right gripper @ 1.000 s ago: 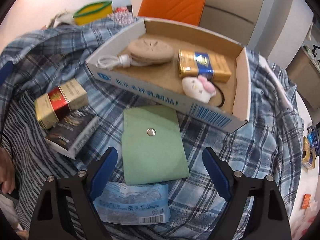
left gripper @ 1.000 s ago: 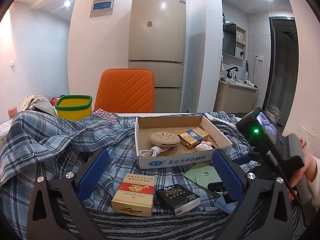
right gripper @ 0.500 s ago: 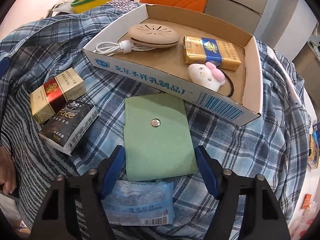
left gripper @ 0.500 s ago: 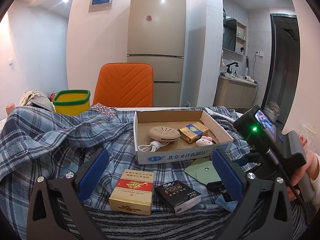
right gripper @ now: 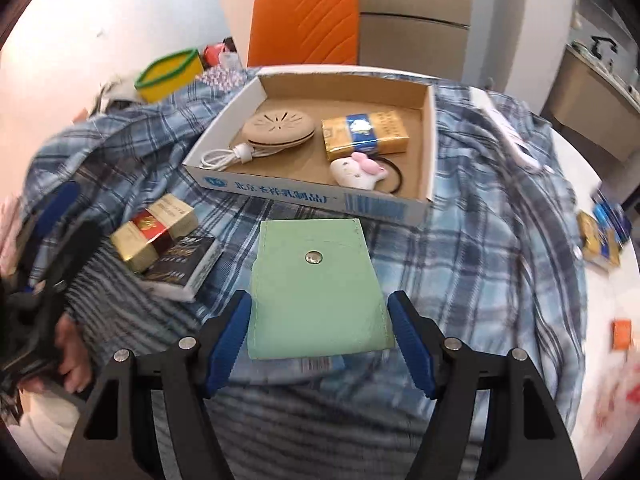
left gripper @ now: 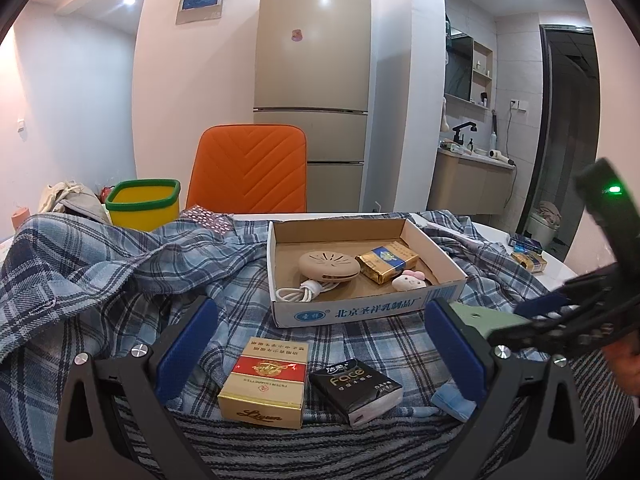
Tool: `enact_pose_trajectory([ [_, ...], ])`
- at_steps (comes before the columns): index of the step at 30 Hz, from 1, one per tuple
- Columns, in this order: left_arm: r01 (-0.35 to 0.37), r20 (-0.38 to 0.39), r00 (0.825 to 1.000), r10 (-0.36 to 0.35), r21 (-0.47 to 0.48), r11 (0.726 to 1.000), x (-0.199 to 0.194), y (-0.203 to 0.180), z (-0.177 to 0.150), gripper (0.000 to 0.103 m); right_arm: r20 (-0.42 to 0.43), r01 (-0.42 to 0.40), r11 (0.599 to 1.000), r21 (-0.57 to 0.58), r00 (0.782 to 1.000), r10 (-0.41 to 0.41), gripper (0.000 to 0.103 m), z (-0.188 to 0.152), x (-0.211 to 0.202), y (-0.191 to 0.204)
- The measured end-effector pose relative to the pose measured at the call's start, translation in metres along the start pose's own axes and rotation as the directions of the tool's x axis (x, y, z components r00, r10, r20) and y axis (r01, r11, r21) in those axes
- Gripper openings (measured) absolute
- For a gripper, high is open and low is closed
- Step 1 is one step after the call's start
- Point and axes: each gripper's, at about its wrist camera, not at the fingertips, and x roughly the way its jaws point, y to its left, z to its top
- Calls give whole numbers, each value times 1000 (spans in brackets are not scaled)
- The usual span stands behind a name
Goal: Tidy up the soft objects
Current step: 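Lower the right tool and grasp the mint-green felt pouch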
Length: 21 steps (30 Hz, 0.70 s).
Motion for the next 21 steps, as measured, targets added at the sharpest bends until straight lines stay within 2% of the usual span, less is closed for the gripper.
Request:
enact_pose_trajectory([
  [3, 3, -4, 1000, -3, 11, 1000, 1, -2, -1, 103, 3, -28, 1000, 12, 1000, 28, 72, -15, -9, 2],
  [6, 0, -12, 1000, 1, 14, 1000, 2, -3, -1, 103, 1, -82, 996, -26, 997, 82, 73, -33, -11, 14],
  [9, -2, -5, 1000, 2, 13, 1000, 3, -3, -1, 103, -2, -44, 995, -84, 999, 44, 74, -45, -2, 27],
  [13, 0, -7, 1000, 1, 14, 1000, 3, -3, -1, 103, -55, -53, 994, -96, 997, 48, 74, -50, 13, 31],
  [17, 0, -12, 1000, 0, 20, 1000, 4, -4, -2, 103, -47, -50, 995, -85, 998, 46, 75, -51, 17, 28],
  [21, 13, -37, 999, -11, 37, 999, 7, -7, -3, 103, -44, -8, 987, -158, 999, 1, 80, -55, 19, 39],
])
